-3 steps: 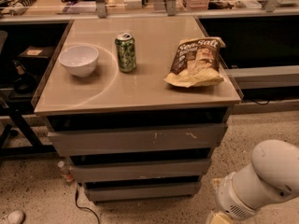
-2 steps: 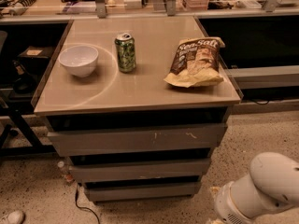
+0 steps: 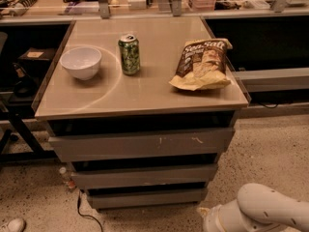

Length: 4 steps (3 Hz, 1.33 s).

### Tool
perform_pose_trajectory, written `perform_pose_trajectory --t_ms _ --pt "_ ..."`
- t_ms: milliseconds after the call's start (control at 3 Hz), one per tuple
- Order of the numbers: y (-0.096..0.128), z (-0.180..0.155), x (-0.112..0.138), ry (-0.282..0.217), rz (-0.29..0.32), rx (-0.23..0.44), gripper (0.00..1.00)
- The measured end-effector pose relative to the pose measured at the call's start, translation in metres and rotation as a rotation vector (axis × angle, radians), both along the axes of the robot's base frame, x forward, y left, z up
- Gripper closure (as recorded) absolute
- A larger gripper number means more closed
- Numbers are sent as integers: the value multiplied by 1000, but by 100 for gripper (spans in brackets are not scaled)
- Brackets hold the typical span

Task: Open bottom drawer

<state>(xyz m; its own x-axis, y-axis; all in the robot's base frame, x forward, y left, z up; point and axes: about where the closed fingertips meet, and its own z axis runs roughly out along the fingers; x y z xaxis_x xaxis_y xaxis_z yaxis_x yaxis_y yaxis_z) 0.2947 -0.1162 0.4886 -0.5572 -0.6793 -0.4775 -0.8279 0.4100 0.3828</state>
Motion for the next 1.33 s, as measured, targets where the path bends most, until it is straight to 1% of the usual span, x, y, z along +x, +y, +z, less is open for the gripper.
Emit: perform_pose_trajectory --t_ms 333,667,1000,1333 --pt "17 -56 0 40 -15 65 0" --pt "17 -56 0 40 -15 65 0" --pt "19 -69 0 45 -25 78 0" --pt "19 -97 21 6 -59 94 0"
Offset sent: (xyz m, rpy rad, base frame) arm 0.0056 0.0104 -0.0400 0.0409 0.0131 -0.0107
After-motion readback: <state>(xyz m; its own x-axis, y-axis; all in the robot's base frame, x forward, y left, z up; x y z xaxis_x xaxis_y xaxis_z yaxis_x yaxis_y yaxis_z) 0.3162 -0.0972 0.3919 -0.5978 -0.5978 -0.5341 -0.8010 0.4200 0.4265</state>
